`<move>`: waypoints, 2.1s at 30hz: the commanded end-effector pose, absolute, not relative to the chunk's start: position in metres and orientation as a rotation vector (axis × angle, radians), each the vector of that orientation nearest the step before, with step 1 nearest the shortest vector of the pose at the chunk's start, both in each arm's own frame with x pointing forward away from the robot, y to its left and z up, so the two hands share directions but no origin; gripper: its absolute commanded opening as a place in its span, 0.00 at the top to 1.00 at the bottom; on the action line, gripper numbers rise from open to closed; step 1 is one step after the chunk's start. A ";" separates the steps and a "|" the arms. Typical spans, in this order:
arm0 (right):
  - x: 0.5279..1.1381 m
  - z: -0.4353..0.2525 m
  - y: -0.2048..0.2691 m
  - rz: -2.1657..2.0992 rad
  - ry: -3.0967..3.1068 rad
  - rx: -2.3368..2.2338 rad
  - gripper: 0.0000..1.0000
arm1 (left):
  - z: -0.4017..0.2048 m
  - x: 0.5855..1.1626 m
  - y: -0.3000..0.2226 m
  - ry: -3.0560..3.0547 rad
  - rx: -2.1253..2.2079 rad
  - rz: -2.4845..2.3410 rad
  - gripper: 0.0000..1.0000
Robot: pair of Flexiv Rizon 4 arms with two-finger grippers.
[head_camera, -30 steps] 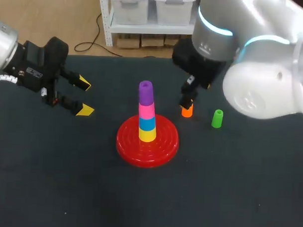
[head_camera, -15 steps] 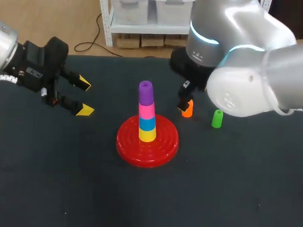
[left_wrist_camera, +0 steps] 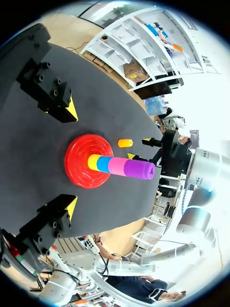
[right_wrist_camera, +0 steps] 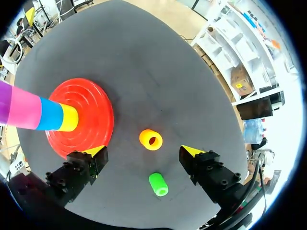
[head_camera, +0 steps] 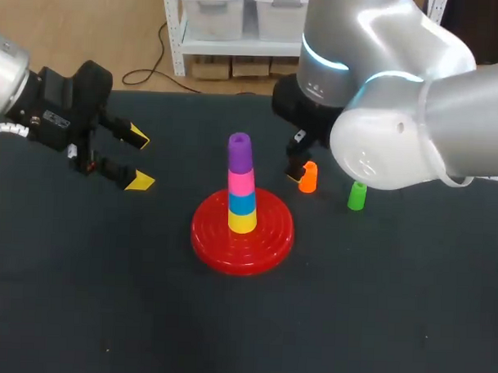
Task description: Pick up and stack the cylinders on the red base in this order: pink,purple,orange,green
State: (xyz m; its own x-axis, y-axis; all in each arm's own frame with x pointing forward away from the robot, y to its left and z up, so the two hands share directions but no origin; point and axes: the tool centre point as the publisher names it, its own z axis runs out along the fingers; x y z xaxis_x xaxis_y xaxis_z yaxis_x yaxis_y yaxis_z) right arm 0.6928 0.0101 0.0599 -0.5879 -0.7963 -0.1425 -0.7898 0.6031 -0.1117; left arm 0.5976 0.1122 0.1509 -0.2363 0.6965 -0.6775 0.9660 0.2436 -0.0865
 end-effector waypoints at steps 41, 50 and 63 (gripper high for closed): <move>0.714 0.025 0.005 -0.006 2.795 -1.287 0.52 | 0.150 0.597 0.112 2.008 1.511 -0.692 0.00; 0.714 0.024 0.005 -0.003 2.808 -1.294 1.00 | 0.150 0.597 0.112 2.008 1.511 -0.692 0.00; 0.715 0.106 0.011 -0.029 2.823 -1.332 1.00 | 0.150 0.597 0.112 2.008 1.511 -0.692 0.00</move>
State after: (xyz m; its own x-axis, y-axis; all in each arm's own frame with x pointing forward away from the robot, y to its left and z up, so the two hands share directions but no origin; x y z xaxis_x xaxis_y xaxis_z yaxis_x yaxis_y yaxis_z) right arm 0.7164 0.0111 0.0762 -0.6353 -0.7722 -0.0149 -0.7715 0.6354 -0.0343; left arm 0.5976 0.1122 0.1509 -0.2362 0.6965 -0.6776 0.9660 0.2435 -0.0865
